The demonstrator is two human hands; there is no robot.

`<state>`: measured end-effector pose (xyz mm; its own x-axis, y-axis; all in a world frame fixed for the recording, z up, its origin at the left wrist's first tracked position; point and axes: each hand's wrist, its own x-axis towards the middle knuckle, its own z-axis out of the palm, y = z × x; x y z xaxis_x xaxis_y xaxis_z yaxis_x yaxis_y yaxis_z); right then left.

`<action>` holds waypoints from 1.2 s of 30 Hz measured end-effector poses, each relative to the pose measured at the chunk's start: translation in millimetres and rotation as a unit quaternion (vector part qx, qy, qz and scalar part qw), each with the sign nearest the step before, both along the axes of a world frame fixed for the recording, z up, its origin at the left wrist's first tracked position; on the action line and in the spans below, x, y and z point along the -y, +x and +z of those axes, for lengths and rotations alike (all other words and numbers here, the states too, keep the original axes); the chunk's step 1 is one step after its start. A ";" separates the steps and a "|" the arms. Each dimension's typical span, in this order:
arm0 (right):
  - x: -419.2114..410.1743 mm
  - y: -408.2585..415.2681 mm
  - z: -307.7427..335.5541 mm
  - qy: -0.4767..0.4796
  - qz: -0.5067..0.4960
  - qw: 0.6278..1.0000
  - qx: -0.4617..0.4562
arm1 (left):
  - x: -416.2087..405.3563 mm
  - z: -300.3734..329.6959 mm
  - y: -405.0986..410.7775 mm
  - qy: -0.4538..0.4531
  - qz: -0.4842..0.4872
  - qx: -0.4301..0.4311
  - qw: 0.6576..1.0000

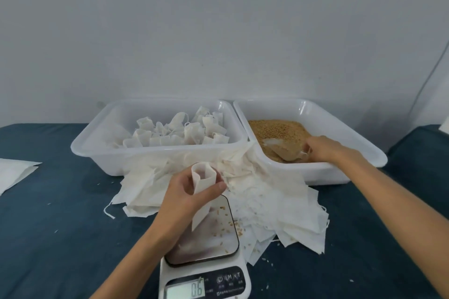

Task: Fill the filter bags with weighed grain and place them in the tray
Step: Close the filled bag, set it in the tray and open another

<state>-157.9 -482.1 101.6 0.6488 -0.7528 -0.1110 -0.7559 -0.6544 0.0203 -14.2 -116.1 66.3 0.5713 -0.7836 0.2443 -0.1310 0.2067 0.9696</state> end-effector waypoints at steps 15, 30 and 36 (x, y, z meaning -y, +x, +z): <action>20.2 -39.0 34.7 -0.386 0.020 0.920 -0.070 | 0.1 1.1 -4.9 -0.016 0.001 0.018 1.000; 16.8 -29.7 12.6 -0.021 0.106 0.991 0.073 | -1.1 2.4 -6.8 -0.002 0.013 0.019 1.000; 27.0 -39.6 12.8 0.042 0.081 0.988 0.127 | -0.9 1.4 -6.3 -0.001 0.012 0.015 1.000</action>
<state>-197.5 -509.2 114.4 0.7751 -0.6316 0.0131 -0.6147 -0.7588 -0.2154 -20.5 -115.2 67.7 0.5820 -0.7696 0.2626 -0.1651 0.2043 0.9649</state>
